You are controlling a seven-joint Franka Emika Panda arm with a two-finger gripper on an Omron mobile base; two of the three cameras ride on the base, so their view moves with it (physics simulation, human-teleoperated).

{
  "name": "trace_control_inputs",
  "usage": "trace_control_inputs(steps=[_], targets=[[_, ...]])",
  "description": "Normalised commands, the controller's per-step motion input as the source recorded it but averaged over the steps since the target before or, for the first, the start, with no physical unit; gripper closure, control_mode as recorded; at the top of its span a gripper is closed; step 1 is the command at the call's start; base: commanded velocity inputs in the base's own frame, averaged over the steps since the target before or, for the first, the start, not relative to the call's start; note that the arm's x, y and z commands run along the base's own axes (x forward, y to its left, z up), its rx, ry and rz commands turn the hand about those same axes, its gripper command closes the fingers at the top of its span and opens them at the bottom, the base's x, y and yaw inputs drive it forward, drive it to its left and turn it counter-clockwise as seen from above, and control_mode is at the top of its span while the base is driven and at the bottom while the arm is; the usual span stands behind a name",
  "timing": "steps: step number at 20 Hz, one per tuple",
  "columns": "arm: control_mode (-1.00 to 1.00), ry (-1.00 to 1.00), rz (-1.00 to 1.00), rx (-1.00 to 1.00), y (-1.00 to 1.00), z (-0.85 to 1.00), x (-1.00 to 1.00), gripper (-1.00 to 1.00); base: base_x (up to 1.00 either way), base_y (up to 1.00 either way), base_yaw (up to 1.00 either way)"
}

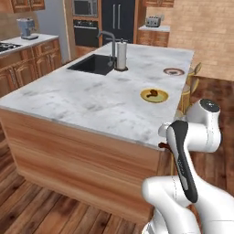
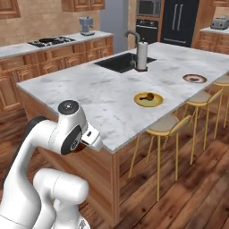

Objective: Take the chicken drumsticks from the pan and place one on each plate on the dining counter.

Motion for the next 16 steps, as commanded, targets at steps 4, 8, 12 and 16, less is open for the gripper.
trace_control_inputs(steps=[4,8,12,16], targets=[[1.0,0.0,0.0,0.0,0.0,0.0,0.0,1.0,-0.14,-1.0,0.15],[1.0,0.0,0.0,0.0,0.0,0.0,0.0,1.0,0.29,-1.0,0.17],[1.0,0.0,0.0,0.0,0.0,0.0,0.0,1.0,0.77,-1.0,0.24],[1.0,0.0,0.0,0.0,0.0,0.0,0.0,1.0,0.97,-1.0,0.2]])
